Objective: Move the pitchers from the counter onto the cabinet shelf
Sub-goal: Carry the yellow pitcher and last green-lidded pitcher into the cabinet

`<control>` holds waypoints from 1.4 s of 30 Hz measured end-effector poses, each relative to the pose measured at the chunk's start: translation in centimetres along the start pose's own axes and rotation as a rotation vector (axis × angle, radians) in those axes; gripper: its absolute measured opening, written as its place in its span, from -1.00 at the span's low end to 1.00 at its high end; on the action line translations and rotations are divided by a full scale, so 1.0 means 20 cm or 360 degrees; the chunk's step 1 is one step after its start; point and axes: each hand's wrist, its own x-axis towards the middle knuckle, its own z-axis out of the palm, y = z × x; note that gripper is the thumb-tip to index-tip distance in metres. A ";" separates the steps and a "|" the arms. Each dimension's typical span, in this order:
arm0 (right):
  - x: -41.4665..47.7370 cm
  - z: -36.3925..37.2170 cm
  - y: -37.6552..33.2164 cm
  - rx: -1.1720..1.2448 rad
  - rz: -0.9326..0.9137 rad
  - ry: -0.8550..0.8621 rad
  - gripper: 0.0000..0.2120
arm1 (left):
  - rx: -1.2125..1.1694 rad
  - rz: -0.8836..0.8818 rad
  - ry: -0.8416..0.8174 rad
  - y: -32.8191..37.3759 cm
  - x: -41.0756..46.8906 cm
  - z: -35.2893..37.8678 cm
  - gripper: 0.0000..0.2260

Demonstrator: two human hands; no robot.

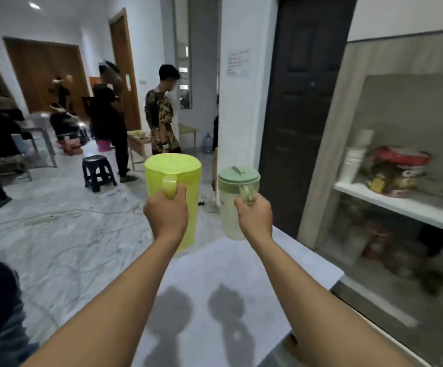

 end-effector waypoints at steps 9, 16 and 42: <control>-0.13 -0.69 -0.20 -0.0149 -0.0065 0.0544 -0.86 | -0.0370 0.0203 -0.0428 0.47 -0.31 0.19 -0.57; -0.31 -1.30 -0.32 -0.0210 -0.0067 0.1024 -0.86 | -0.0622 0.0312 -0.0751 0.87 -0.69 0.26 -0.59; -0.85 -3.31 -0.35 -0.0461 -0.0092 0.1724 -0.85 | -0.1082 0.0413 -0.1366 2.16 -2.40 0.81 -0.59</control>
